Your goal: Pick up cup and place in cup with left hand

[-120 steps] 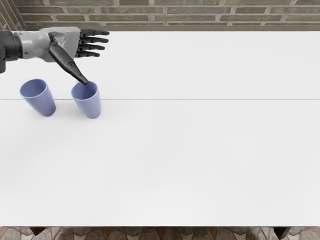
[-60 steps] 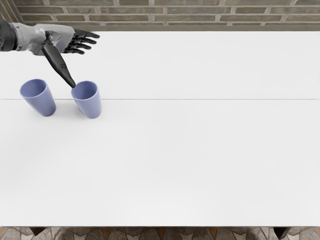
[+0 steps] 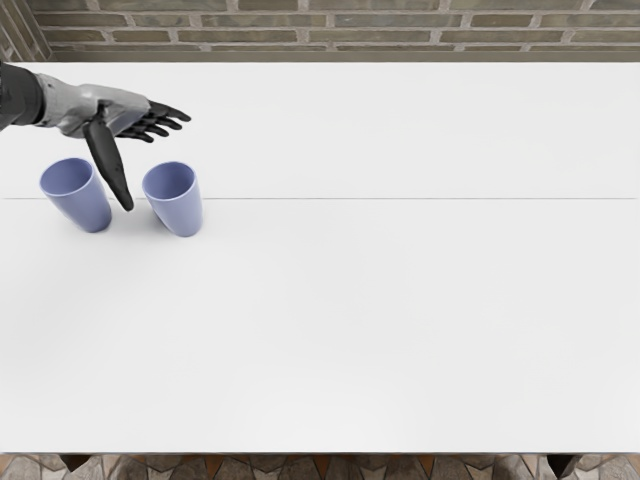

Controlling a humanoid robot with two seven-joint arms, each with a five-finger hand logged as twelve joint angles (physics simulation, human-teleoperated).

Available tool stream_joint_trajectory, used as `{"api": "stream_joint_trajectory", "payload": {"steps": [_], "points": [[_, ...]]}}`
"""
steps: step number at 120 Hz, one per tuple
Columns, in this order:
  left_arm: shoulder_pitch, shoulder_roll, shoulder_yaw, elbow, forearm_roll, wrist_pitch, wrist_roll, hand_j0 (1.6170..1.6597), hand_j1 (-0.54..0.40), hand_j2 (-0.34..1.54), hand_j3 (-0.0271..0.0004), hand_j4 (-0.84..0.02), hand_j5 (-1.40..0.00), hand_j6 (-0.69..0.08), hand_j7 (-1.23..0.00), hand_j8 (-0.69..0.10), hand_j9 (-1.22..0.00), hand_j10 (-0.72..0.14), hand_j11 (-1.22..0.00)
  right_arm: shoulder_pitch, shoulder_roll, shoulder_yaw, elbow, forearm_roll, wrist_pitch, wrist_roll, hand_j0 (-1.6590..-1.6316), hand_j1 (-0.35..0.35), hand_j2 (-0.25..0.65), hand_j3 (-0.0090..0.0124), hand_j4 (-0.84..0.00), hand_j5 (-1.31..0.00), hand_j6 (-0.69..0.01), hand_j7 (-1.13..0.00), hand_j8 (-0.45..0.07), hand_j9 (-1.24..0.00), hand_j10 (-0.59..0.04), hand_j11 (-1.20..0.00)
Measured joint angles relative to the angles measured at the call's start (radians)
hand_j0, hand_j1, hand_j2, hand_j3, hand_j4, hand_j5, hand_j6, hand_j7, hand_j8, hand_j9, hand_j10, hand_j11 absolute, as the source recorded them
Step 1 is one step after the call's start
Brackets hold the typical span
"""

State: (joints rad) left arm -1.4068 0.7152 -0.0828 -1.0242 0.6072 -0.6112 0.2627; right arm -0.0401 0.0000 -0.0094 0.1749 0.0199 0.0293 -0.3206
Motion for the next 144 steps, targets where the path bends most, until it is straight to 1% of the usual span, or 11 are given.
{"api": "stream_joint_trajectory", "payload": {"steps": [6, 20, 25, 35, 51, 64, 79, 96, 117, 144], "points": [[-0.009, -0.008, 0.018, -0.005, 0.004, 0.000, 0.002, 1.6581, 0.325, 0.00, 0.0000, -0.024, -0.03, -0.025, -0.03, -0.024, -0.03, -0.023, -0.03, 0.000, 0.000, 0.000, 0.000, 0.000, 0.000, 0.000, -1.6581, -0.349, 0.000, 0.0000, 0.000, 0.00, 0.000, 0.00, 0.000, 0.00, 0.000, 0.00], [-0.012, -0.028, 0.045, -0.010, 0.009, 0.000, 0.014, 1.6581, 0.325, 0.00, 0.0000, -0.024, -0.03, -0.025, -0.03, -0.024, -0.03, -0.023, -0.03, 0.000, 0.000, 0.000, 0.000, 0.000, 0.000, 0.000, -1.6581, -0.349, 0.000, 0.0000, 0.000, 0.00, 0.000, 0.00, 0.000, 0.00, 0.000, 0.00], [-0.012, -0.045, 0.056, -0.011, 0.010, 0.000, 0.017, 1.6581, 0.325, 0.00, 0.0000, -0.024, -0.03, -0.025, -0.03, -0.024, -0.03, -0.023, -0.03, 0.000, 0.000, 0.000, 0.000, 0.000, 0.000, 0.000, -1.6581, -0.349, 0.000, 0.0000, 0.000, 0.00, 0.000, 0.00, 0.000, 0.00, 0.000, 0.00], [-0.020, -0.049, 0.072, -0.013, 0.018, 0.000, 0.019, 1.6581, 0.325, 0.00, 0.0000, -0.024, -0.03, -0.025, -0.03, -0.024, -0.03, -0.024, -0.03, 0.000, 0.000, 0.000, 0.000, 0.000, 0.000, 0.000, -1.6581, -0.349, 0.000, 0.0000, 0.000, 0.00, 0.000, 0.00, 0.000, 0.00, 0.000, 0.00], [-0.040, -0.051, 0.080, -0.014, 0.024, 0.000, 0.019, 1.6581, 0.324, 0.00, 0.0000, -0.024, -0.03, -0.025, -0.03, -0.025, -0.03, -0.024, -0.03, 0.000, 0.000, 0.000, 0.000, 0.000, 0.000, 0.000, -1.6581, -0.349, 0.000, 0.0000, 0.000, 0.00, 0.000, 0.00, 0.000, 0.00, 0.000, 0.00], [-0.041, -0.059, 0.082, -0.014, 0.029, 0.000, 0.019, 1.6581, 0.324, 0.00, 0.0000, -0.025, -0.03, -0.025, -0.03, -0.025, -0.03, -0.024, -0.03, 0.000, 0.000, 0.000, 0.000, 0.000, 0.000, 0.000, -1.6581, -0.349, 0.000, 0.0000, 0.000, 0.00, 0.000, 0.00, 0.000, 0.00, 0.000, 0.00], [-0.040, -0.075, 0.084, -0.020, 0.070, 0.005, 0.019, 1.6581, 0.323, 0.00, 0.0000, -0.025, -0.03, -0.026, -0.03, -0.026, -0.03, -0.025, -0.03, 0.000, 0.000, -0.001, 0.000, 0.000, 0.000, 0.000, -1.6581, -0.349, 0.000, 0.0000, 0.000, 0.00, 0.000, 0.00, 0.000, 0.00, 0.000, 0.00], [-0.037, -0.086, 0.086, -0.031, 0.131, 0.055, 0.020, 1.6581, 0.322, 0.00, 0.0000, -0.026, -0.03, -0.027, -0.03, -0.026, -0.03, -0.025, -0.03, 0.000, 0.000, -0.001, 0.000, 0.000, 0.000, 0.000, -1.6581, -0.349, 0.000, 0.0000, 0.000, 0.00, 0.000, 0.00, 0.000, 0.00, 0.000, 0.00], [-0.034, -0.112, 0.106, -0.043, 0.197, 0.137, 0.020, 1.6581, 0.321, 0.01, 0.0000, -0.027, -0.03, -0.028, -0.03, -0.028, -0.03, -0.027, -0.03, 0.000, 0.000, 0.000, 0.000, 0.000, 0.000, 0.000, -1.6581, -0.349, 0.000, 0.0000, 0.000, 0.00, 0.000, 0.00, 0.000, 0.00, 0.000, 0.00], [-0.024, -0.146, 0.131, -0.047, 0.240, 0.209, 0.020, 1.6581, 0.310, 0.01, 0.0000, -0.037, -0.04, -0.038, -0.04, -0.037, -0.04, -0.036, -0.04, 0.000, 0.000, 0.000, 0.000, 0.000, 0.000, 0.000, -1.6581, -0.349, 0.000, 0.0000, 0.000, 0.00, 0.000, 0.00, 0.000, 0.00, 0.000, 0.00]]}}
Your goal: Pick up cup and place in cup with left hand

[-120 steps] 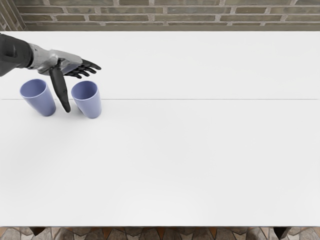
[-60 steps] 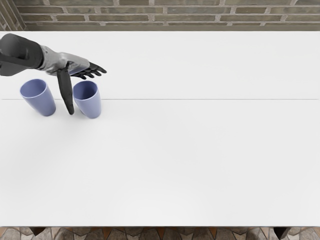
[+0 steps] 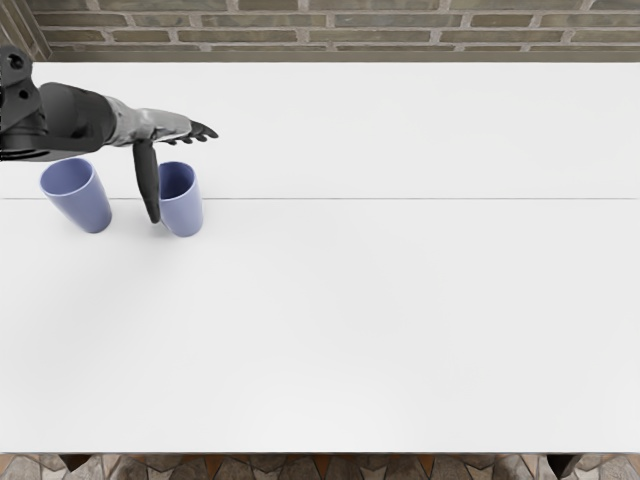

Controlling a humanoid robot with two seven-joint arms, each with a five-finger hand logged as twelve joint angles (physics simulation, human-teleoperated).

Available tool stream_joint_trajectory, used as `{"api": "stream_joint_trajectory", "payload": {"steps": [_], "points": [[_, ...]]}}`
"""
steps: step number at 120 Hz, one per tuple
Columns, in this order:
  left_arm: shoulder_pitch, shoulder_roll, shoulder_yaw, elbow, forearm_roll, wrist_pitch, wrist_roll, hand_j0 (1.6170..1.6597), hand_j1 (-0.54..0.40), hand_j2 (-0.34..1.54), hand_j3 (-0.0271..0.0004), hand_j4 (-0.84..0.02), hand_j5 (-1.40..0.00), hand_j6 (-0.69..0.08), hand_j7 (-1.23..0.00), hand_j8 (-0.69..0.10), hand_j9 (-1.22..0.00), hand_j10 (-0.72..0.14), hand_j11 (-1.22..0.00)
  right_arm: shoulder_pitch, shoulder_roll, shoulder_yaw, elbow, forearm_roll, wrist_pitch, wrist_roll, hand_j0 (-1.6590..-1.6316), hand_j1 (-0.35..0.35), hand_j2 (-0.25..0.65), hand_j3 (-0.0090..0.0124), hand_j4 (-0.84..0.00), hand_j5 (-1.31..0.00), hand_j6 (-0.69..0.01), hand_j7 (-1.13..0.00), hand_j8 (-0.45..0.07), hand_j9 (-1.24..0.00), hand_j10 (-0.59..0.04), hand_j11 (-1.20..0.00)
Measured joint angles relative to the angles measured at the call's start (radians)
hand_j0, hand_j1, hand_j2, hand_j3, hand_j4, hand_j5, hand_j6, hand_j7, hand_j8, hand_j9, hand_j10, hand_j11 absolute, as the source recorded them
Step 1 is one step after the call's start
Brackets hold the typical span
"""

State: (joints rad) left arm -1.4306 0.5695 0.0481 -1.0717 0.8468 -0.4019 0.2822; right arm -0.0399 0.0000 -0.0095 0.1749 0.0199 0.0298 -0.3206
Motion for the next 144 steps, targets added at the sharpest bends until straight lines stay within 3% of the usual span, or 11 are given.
{"api": "stream_joint_trajectory", "payload": {"steps": [41, 83, 128, 144], "points": [[0.014, -0.037, 0.081, -0.001, 0.054, 0.129, 0.000, 1.6581, 0.279, 0.01, 0.0000, -0.062, -0.08, -0.063, -0.08, -0.063, -0.08, -0.061, -0.08, 0.000, 0.000, 0.000, 0.000, 0.000, 0.000, 0.000, -1.6581, -0.349, 0.000, 0.0000, 0.000, 0.00, 0.000, 0.00, 0.000, 0.00, 0.000, 0.00], [0.024, -0.051, 0.111, 0.000, 0.061, 0.166, -0.001, 1.6581, 0.229, 0.02, 0.0000, -0.104, -0.13, -0.105, -0.13, -0.105, -0.13, -0.104, -0.13, 0.000, 0.000, 0.000, 0.000, 0.000, 0.000, 0.000, -1.6581, -0.349, 0.000, 0.0000, 0.000, 0.00, 0.000, 0.00, 0.000, 0.00, 0.000, 0.00], [0.030, -0.053, 0.113, 0.001, 0.063, 0.175, -0.002, 1.6580, 0.116, 0.04, 0.0000, -0.201, -0.26, -0.201, -0.26, -0.201, -0.26, -0.200, -0.26, 0.000, 0.000, 0.000, 0.000, 0.000, 0.000, 0.000, -1.6581, -0.349, 0.000, 0.0000, 0.000, 0.00, 0.000, 0.00, 0.000, 0.00, 0.000, 0.00], [0.031, -0.053, 0.113, 0.001, 0.063, 0.174, -0.001, 1.6582, 0.012, 0.09, 0.0000, -0.233, -0.30, -0.234, -0.30, -0.234, -0.30, -0.233, -0.30, 0.000, 0.000, 0.000, 0.000, 0.000, 0.000, 0.000, -1.6581, -0.349, 0.000, 0.0000, 0.000, 0.00, 0.000, 0.00, 0.000, 0.00, 0.000, 0.00]]}}
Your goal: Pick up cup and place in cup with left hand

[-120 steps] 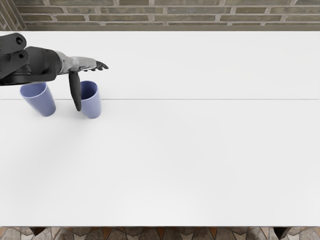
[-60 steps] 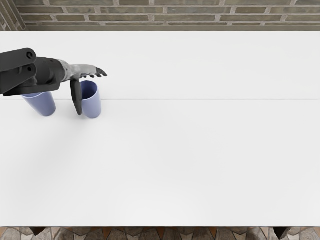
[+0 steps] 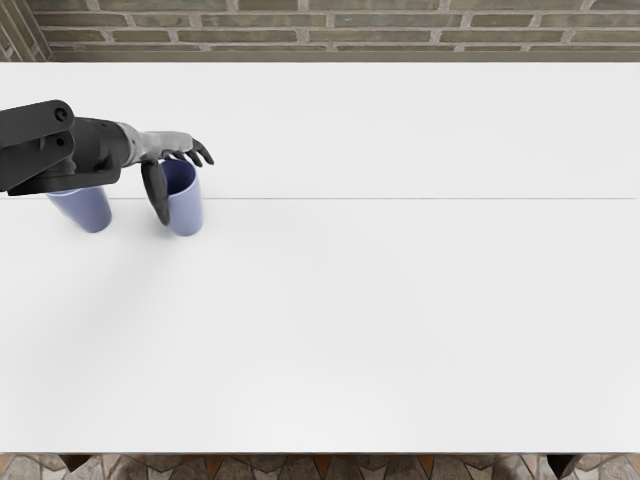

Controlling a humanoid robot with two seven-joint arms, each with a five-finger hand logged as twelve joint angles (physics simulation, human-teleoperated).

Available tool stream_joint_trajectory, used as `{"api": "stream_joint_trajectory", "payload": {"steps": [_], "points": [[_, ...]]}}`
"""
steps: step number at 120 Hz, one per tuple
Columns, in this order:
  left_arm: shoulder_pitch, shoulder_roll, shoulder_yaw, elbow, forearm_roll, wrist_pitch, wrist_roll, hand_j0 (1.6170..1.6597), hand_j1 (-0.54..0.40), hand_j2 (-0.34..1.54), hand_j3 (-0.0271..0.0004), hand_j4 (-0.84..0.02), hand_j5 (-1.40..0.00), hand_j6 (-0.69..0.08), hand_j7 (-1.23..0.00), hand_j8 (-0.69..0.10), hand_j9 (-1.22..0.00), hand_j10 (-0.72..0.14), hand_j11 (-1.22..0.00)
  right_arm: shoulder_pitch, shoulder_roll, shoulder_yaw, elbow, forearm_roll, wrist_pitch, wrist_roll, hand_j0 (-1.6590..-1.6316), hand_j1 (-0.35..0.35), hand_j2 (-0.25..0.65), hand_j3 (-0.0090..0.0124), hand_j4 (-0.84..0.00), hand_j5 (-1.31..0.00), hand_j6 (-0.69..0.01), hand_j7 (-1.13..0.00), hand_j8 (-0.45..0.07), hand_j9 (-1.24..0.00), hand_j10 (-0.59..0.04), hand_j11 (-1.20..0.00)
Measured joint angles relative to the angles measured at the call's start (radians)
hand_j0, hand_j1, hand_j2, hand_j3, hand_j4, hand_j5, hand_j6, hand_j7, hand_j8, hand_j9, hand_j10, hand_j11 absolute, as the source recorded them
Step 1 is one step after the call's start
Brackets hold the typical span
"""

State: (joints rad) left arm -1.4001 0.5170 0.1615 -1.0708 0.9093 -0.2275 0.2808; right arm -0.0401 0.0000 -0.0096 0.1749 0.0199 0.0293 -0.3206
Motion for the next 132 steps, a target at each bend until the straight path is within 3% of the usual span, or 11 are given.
{"api": "stream_joint_trajectory", "payload": {"steps": [8, 39, 99, 106, 117, 121, 132], "points": [[0.001, 0.000, 0.000, 0.000, 0.000, 0.000, 0.000, 1.6582, -0.046, 0.11, 0.0000, -0.249, -0.33, -0.250, -0.33, -0.250, -0.33, -0.249, -0.33, 0.000, 0.000, 0.000, 0.000, 0.000, 0.000, 0.000, -1.6581, -0.349, 0.000, 0.0000, 0.000, 0.00, 0.000, 0.00, 0.000, 0.00, 0.000, 0.00], [-0.002, 0.001, 0.001, 0.000, 0.000, 0.000, 0.000, 1.6580, -0.066, 0.09, 0.0000, -0.322, -0.42, -0.322, -0.42, -0.322, -0.42, -0.321, -0.42, 0.000, 0.000, 0.000, 0.000, 0.000, 0.000, 0.000, -1.6581, -0.349, 0.000, 0.0000, 0.000, 0.00, 0.000, 0.00, 0.000, 0.00, 0.000, 0.00], [-0.031, 0.018, 0.000, -0.001, -0.003, -0.006, -0.003, 1.6579, -0.092, 0.08, 0.0000, -0.385, -0.48, -0.386, -0.48, -0.364, -0.49, -0.381, -0.49, 0.000, 0.000, 0.000, 0.000, 0.000, 0.000, 0.000, -1.6581, -0.349, 0.000, 0.0000, 0.000, 0.00, 0.000, 0.00, 0.000, 0.00, 0.000, 0.00], [-0.031, 0.017, 0.000, -0.001, -0.003, -0.006, -0.004, 1.6578, -0.108, 0.08, 0.0000, -0.402, -0.50, -0.400, -0.50, -0.348, -0.51, -0.394, -0.51, 0.000, 0.000, 0.000, 0.000, 0.000, 0.000, 0.000, -1.6581, -0.349, 0.000, 0.0000, 0.000, 0.00, 0.000, 0.00, 0.000, 0.00, 0.000, 0.00], [-0.031, 0.017, 0.000, -0.002, -0.006, -0.008, -0.004, 1.6572, -0.147, 0.14, 0.0000, -0.417, -0.54, -0.359, -0.53, -0.307, -0.55, -0.412, -0.55, 0.000, 0.000, 0.000, 0.000, 0.000, 0.000, 0.000, -1.6581, -0.349, 0.000, 0.0000, 0.000, 0.00, 0.000, 0.00, 0.000, 0.00, 0.000, 0.00], [-0.031, 0.017, 0.001, -0.004, -0.007, -0.008, -0.004, 1.6574, -0.193, 0.24, 0.0000, -0.423, -0.55, -0.339, -0.54, -0.290, -0.56, -0.392, -0.56, 0.000, 0.000, 0.000, 0.000, 0.000, 0.000, 0.000, -1.6581, -0.349, 0.000, 0.0000, 0.000, 0.00, 0.000, 0.00, 0.000, 0.00, 0.000, 0.00], [-0.031, 0.017, 0.001, -0.006, -0.008, -0.009, -0.005, 1.6561, -0.219, 0.23, 0.0000, -0.435, -0.58, -0.290, -0.57, -0.240, -0.59, -0.347, -0.59, 0.000, 0.000, 0.000, 0.000, 0.000, 0.000, 0.000, -1.6581, -0.349, 0.000, 0.0000, 0.000, 0.00, 0.000, 0.00, 0.000, 0.00, 0.000, 0.00]]}}
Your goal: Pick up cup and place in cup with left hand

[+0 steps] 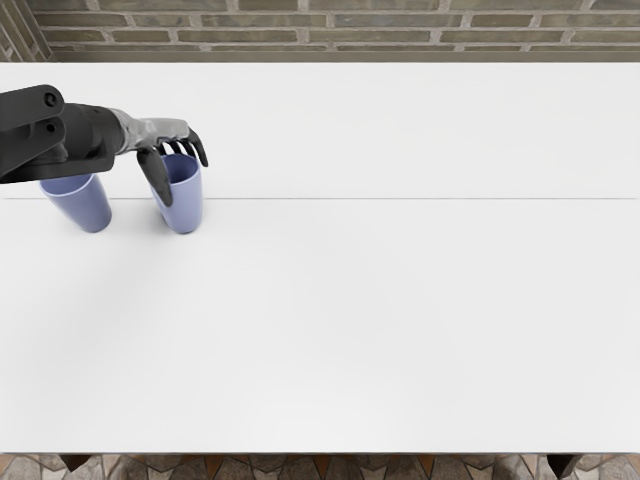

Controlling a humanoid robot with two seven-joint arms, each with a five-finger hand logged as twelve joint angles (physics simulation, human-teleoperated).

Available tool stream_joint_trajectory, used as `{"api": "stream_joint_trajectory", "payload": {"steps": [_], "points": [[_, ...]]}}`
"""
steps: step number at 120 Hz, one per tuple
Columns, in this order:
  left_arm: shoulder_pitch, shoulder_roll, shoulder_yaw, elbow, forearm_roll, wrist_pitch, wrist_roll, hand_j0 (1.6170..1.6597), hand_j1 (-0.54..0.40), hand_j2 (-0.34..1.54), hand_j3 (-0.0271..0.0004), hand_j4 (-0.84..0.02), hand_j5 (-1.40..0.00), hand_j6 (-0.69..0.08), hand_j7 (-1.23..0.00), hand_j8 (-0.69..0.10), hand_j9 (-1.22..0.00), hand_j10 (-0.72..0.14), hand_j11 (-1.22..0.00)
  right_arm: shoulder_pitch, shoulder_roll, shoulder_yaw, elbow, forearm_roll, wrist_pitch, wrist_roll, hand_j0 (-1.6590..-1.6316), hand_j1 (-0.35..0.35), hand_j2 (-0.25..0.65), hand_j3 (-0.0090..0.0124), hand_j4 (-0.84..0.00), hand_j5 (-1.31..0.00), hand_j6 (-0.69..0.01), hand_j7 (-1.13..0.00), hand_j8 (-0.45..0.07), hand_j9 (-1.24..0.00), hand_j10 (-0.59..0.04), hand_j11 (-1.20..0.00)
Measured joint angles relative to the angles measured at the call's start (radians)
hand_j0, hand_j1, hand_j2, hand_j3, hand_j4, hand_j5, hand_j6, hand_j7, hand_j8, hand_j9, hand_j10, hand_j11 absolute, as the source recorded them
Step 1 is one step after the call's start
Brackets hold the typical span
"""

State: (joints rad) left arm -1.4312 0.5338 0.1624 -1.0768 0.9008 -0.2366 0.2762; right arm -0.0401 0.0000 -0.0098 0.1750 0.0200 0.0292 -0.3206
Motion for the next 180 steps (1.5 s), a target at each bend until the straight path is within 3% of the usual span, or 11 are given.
{"api": "stream_joint_trajectory", "payload": {"steps": [23, 73, 112, 146, 167, 180], "points": [[-0.012, 0.020, 0.000, -0.007, -0.006, -0.001, 0.000, 1.6556, -0.131, 0.13, 0.0000, -0.451, -0.61, -0.327, -0.61, -0.270, -0.62, -0.403, -0.62, 0.000, 0.000, 0.000, 0.000, 0.000, 0.000, 0.000, -1.6581, -0.349, 0.000, 0.0000, 0.000, 0.00, 0.000, 0.00, 0.000, 0.00, 0.000, 0.00], [-0.103, 0.097, 0.007, -0.043, -0.019, -0.013, -0.001, 1.6553, -0.075, 0.06, 0.0000, -0.460, -0.63, -0.359, -0.62, -0.300, -0.64, -0.431, -0.63, 0.000, 0.000, 0.000, 0.000, 0.000, 0.000, 0.000, -1.6581, -0.349, 0.000, 0.0000, 0.000, 0.00, 0.000, 0.00, 0.000, 0.00, 0.000, 0.00], [-0.250, 0.160, 0.118, -0.097, -0.087, -0.019, -0.004, 1.6559, -0.123, 0.11, 0.0000, -0.457, -0.64, -0.329, -0.63, -0.274, -0.64, -0.404, -0.63, 0.000, 0.000, 0.000, 0.000, 0.000, 0.000, 0.000, -1.6581, -0.349, 0.000, 0.0000, 0.000, 0.00, 0.000, 0.00, 0.000, 0.00, 0.000, 0.00], [-0.334, 0.242, 0.168, -0.126, -0.109, -0.039, -0.005, 1.6558, -0.106, 0.10, 0.0000, -0.455, -0.64, -0.341, -0.63, -0.288, -0.64, -0.423, -0.63, 0.000, 0.000, 0.000, 0.000, 0.000, 0.000, 0.000, -1.6581, -0.349, 0.000, 0.0000, 0.000, 0.00, 0.000, 0.00, 0.000, 0.00, 0.000, 0.00], [-0.363, 0.293, 0.178, -0.133, -0.109, -0.080, -0.005, 1.6555, -0.080, 0.07, 0.0000, -0.455, -0.64, -0.368, -0.62, -0.317, -0.63, -0.444, -0.62, 0.000, 0.000, 0.000, 0.000, 0.000, 0.000, 0.000, -1.6581, -0.349, 0.000, 0.0000, 0.000, 0.00, 0.000, 0.00, 0.000, 0.00, 0.000, 0.00], [-0.374, 0.302, 0.194, -0.134, -0.110, -0.094, -0.006, 1.6557, -0.102, 0.09, 0.0000, -0.456, -0.63, -0.348, -0.62, -0.294, -0.63, -0.422, -0.63, 0.000, 0.000, 0.000, 0.000, 0.000, 0.000, 0.000, -1.6581, -0.349, 0.000, 0.0000, 0.000, 0.00, 0.000, 0.00, 0.000, 0.00, 0.000, 0.00]]}}
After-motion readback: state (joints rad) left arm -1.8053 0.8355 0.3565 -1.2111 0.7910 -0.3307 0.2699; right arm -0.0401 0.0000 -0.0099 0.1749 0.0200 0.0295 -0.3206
